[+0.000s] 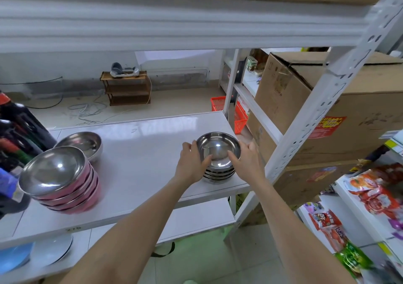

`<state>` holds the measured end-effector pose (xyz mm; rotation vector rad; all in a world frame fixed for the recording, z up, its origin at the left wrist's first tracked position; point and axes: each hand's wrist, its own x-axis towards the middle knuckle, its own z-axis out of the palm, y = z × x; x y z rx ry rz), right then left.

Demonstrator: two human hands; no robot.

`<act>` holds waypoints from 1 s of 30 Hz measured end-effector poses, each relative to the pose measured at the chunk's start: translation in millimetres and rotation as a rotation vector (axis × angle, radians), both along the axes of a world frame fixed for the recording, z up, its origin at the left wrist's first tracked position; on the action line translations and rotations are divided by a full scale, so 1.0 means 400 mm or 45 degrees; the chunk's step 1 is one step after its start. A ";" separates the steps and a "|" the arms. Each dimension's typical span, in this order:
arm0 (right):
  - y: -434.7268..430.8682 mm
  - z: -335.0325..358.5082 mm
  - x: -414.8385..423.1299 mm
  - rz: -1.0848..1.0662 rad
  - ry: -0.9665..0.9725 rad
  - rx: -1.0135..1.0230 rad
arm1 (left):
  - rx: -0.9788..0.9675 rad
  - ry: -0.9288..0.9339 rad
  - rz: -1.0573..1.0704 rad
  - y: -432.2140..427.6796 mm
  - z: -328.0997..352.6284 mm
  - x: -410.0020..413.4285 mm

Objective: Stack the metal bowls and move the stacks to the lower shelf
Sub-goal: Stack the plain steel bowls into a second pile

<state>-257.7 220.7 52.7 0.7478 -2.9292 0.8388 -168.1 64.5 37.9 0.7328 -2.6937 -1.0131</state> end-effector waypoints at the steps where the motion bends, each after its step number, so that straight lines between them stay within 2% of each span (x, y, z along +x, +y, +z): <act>1: 0.000 0.002 -0.001 0.004 0.016 0.011 | -0.007 -0.004 -0.004 -0.001 0.002 -0.001; 6: -0.001 0.008 -0.004 -0.001 0.079 0.088 | -0.153 -0.060 -0.016 -0.001 0.009 -0.002; 13: -0.012 0.042 -0.015 0.064 0.305 0.250 | -0.622 -0.145 -0.115 -0.047 0.046 0.000; 18: -0.042 0.095 -0.017 0.132 0.363 0.365 | -0.832 -0.148 -0.135 -0.137 0.088 0.020; 30: -0.271 0.191 0.051 0.298 0.451 0.320 | -0.954 -0.181 0.127 -0.385 0.212 0.186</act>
